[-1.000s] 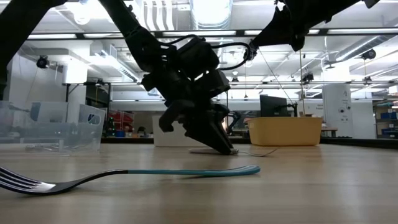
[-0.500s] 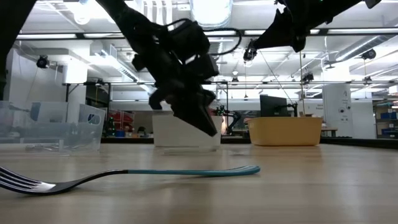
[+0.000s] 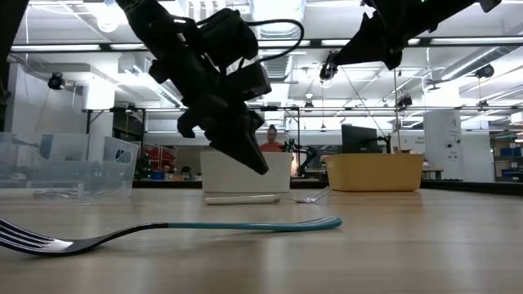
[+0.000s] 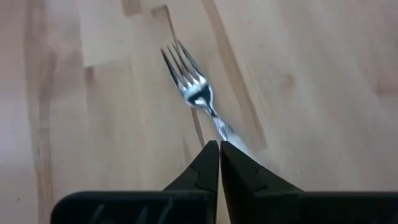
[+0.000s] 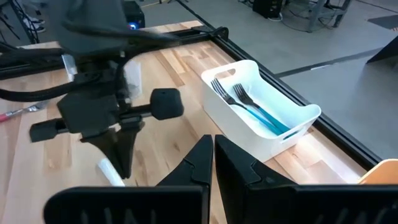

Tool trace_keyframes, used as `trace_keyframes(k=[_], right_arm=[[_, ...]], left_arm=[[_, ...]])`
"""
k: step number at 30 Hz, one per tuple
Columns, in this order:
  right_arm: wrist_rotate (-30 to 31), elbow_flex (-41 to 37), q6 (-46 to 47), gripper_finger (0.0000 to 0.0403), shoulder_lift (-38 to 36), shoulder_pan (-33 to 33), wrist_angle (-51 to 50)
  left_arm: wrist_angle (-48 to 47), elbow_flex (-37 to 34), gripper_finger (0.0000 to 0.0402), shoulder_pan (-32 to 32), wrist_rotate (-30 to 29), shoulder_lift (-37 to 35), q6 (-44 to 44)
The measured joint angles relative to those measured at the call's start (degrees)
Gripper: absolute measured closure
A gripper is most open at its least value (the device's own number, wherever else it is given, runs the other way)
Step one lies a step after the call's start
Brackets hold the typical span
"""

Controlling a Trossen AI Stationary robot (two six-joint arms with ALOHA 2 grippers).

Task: Sort silverware by color (type)
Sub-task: Put the white fork into the transparent bin

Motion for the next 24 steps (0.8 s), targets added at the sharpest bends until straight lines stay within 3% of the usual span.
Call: trace_keyframes(k=[14,24], right_arm=[[0.04,-0.18,0.00,0.0394,2.60,0.00,1.00],[0.01,-0.18,-0.02,0.0394,4.94,0.00,2.41]], left_arm=[[12.41,-3.58,0.0395,-2.57,-3.75,2.96,-16.77],[14.99,-3.58,0.0308,-3.88,-6.16,5.97,-20.23]])
